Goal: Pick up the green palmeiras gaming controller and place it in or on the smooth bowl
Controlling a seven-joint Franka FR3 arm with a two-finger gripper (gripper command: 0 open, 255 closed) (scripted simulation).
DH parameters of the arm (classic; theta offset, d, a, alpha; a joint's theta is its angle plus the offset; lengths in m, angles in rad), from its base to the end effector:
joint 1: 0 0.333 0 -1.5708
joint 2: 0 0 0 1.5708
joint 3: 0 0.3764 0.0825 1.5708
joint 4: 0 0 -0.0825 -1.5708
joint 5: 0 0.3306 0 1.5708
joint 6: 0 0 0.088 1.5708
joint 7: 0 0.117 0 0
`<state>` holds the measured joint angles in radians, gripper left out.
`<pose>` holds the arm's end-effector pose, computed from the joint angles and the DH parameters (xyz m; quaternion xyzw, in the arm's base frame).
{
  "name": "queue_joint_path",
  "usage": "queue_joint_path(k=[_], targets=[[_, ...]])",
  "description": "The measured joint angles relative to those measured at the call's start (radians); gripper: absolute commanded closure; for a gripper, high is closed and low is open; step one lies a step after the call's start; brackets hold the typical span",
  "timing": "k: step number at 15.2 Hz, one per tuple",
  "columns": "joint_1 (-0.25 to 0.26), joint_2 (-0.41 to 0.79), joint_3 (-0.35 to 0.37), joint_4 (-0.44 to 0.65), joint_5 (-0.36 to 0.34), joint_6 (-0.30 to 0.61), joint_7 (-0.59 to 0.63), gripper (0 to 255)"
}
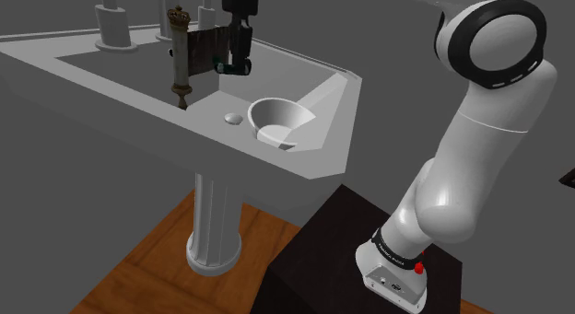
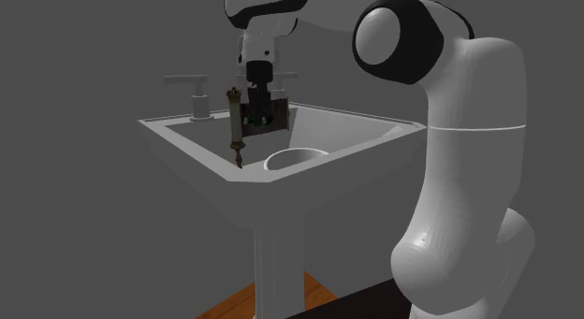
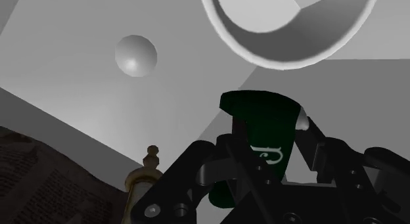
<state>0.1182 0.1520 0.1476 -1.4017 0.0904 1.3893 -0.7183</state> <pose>0.5150 0.1442 0.6525 -0.8749 -0.4742 0.0665 0.0729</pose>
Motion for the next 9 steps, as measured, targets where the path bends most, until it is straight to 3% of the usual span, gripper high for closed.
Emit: queue_joint_path(k=[9], targets=[[-0.047, -0.338, -0.046, -0.376, 0.024, 0.031, -0.099, 255]])
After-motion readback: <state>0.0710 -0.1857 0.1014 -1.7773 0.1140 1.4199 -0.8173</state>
